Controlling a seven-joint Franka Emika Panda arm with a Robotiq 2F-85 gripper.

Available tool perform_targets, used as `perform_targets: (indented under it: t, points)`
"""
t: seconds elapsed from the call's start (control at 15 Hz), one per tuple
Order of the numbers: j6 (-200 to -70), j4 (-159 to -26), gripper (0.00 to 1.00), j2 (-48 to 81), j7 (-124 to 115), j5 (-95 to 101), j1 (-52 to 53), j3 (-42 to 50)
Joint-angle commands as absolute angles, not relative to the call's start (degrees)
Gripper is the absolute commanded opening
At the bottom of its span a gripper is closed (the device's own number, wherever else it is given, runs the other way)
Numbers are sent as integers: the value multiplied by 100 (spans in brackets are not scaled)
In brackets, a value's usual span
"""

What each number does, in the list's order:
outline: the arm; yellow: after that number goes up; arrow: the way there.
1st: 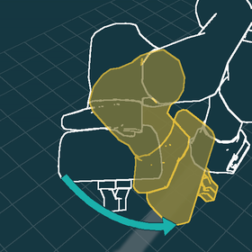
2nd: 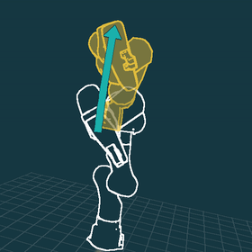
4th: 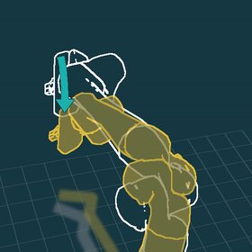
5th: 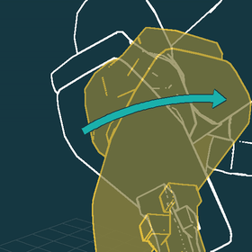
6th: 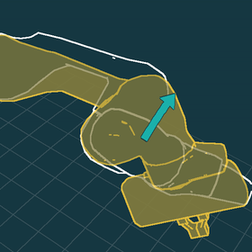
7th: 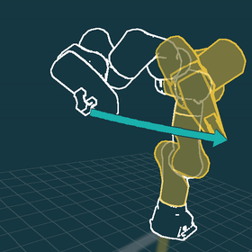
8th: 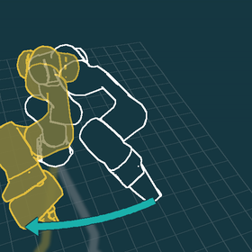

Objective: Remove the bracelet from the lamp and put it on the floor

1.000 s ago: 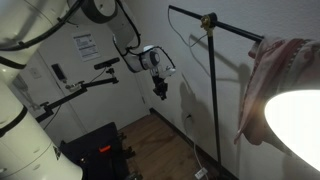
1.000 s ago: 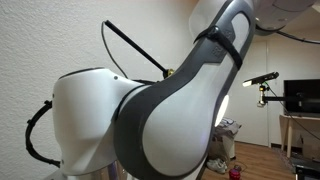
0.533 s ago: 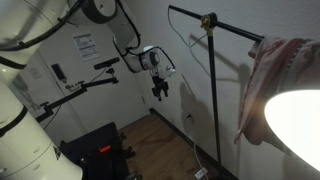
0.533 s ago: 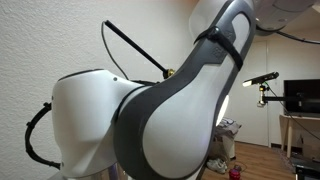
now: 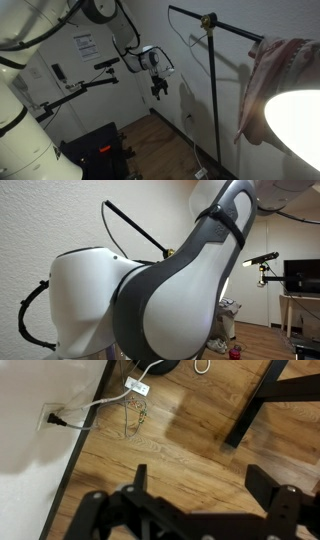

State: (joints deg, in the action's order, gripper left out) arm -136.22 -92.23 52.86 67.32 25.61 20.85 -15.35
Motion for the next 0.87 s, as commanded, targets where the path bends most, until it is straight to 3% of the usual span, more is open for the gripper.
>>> perform_targets:
  t: [0.0,0.8]
  points:
    - [-14078,-9607,100,5020,6549,2648,2228,-1515]
    - [-14077,-9416,100,5204,6572,2594,2337,-1521]
